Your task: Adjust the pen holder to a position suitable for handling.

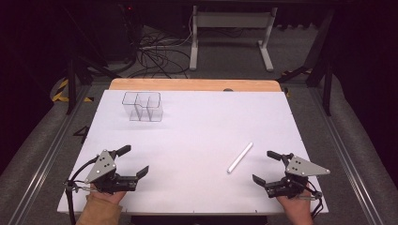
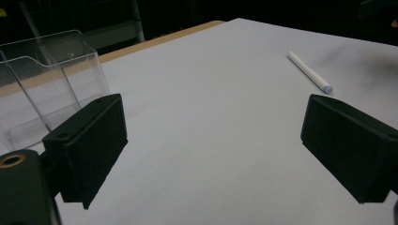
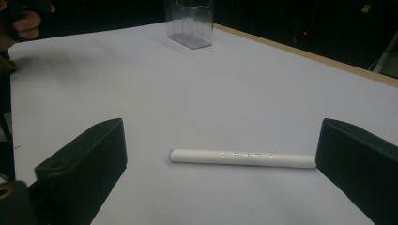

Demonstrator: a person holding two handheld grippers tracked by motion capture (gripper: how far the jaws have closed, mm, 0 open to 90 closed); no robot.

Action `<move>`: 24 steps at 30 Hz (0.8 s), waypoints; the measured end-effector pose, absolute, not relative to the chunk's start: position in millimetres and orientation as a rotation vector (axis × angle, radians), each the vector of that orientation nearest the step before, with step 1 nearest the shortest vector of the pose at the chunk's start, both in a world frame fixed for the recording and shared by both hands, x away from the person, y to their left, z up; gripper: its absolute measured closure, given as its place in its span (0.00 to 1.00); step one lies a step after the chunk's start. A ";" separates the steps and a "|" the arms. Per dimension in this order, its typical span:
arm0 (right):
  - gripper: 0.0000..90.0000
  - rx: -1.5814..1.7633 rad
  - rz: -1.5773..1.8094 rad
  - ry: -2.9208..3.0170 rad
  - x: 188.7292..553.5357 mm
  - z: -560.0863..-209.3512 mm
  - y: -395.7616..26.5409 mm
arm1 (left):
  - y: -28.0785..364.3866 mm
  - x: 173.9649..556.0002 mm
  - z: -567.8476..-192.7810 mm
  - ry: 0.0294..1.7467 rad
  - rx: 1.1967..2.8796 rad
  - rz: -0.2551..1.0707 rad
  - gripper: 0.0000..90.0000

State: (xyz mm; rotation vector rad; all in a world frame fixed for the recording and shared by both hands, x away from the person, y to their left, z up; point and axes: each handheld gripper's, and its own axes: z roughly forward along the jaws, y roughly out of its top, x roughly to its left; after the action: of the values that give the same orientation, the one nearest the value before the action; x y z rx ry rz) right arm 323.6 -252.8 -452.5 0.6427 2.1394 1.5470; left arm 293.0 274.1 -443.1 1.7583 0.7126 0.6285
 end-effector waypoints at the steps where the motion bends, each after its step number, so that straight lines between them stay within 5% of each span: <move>1: 0.02 0.644 1.547 2.139 323.3 -452.8 -253.0 | 273.5 293.3 -443.1 0.714 1.759 0.624 0.10; 24: 0.02 0.689 1.539 2.195 331.1 -469.6 -248.4 | 270.2 307.9 -424.0 0.683 1.772 0.605 0.11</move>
State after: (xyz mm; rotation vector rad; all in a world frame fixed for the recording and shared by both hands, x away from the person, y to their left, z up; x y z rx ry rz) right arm 331.1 -248.4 -469.6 0.6888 2.1952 1.5392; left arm 307.9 270.2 -424.0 1.7720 0.6832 0.6047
